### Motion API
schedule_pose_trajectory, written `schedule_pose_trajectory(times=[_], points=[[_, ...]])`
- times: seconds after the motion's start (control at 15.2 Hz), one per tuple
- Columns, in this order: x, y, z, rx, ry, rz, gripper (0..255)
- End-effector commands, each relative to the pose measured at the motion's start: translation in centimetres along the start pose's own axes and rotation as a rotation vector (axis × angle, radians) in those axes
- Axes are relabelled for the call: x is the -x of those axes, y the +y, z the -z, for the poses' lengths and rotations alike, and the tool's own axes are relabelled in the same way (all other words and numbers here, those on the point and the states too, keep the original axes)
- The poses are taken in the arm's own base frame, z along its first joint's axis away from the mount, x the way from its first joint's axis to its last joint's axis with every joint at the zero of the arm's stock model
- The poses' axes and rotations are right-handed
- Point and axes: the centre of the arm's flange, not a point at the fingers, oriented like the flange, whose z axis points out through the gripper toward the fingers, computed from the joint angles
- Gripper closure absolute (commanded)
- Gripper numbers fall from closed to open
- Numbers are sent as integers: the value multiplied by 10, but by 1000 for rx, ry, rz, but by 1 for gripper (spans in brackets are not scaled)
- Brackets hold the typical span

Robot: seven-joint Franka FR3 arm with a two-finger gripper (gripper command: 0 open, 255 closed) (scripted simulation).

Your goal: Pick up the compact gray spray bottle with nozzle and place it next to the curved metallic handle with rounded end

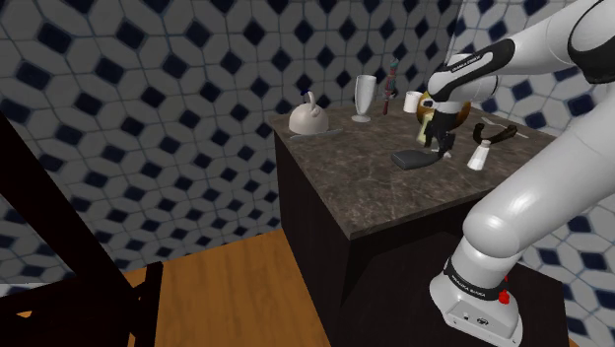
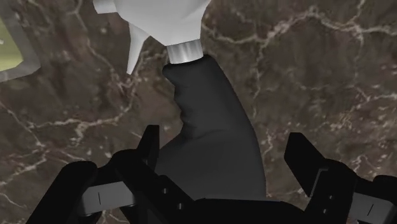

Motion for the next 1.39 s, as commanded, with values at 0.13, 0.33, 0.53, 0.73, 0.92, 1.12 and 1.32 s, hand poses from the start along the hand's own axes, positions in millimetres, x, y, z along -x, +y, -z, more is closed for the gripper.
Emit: schedule_pose_trajectory(times=[0.13, 0.33, 0.53, 0.73, 0.92, 1.12, 1.32], points=[[1, 0, -22, 3, 2, 9, 0], [1, 0, -30, 3, 2, 9, 0], [1, 0, -30, 3, 2, 9, 0], [1, 0, -30, 3, 2, 9, 0], [1, 0, -30, 3, 2, 9, 255], [1, 0, -30, 3, 2, 9, 255], [1, 0, -30, 3, 2, 9, 255]])
